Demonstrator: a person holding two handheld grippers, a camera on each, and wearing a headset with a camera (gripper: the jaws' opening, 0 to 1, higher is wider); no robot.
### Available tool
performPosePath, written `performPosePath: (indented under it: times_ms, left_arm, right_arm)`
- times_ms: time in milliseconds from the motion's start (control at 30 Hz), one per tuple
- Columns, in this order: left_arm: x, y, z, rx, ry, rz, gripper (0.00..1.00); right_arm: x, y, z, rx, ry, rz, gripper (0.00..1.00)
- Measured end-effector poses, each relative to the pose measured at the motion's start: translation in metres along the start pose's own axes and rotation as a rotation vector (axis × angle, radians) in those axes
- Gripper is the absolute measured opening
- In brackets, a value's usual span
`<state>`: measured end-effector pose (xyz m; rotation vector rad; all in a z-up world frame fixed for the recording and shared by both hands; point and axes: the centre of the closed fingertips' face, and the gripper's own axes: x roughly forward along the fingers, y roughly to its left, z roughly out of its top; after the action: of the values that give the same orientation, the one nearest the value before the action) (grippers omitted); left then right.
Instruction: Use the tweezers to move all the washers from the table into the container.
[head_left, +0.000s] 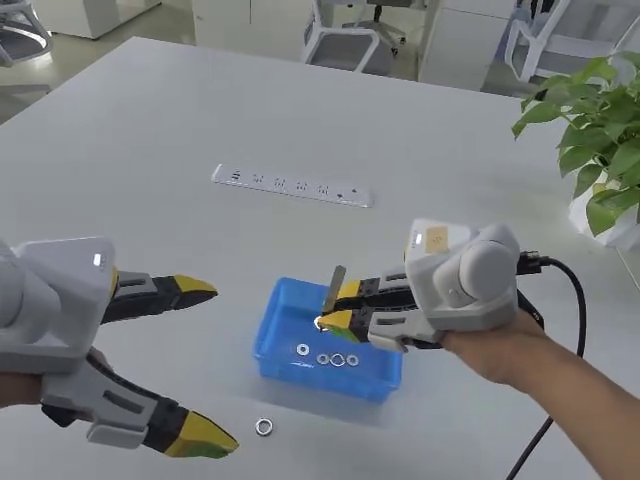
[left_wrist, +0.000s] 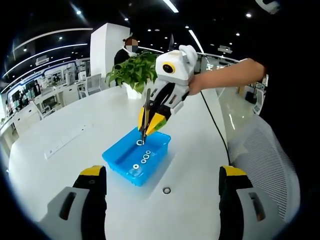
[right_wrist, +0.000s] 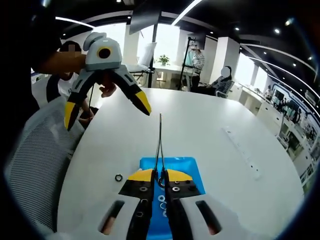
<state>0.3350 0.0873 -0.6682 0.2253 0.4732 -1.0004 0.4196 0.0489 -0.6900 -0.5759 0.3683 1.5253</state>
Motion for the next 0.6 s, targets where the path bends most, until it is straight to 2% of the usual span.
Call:
performPosePath:
  times_ms: [267,600]
  left_arm:
    - [0.002,0.001,-0.001,0.003,0.003,0.000,0.99]
    - [0.005,0.006,-0.002,-0.002,0.013,-0.005,0.99]
  right_arm:
    - [0.013,-0.008,-0.013,0.018,-0.006,0.018,0.08]
    - [0.027,-0.014,-0.032,0.052,0.014,0.025,0.08]
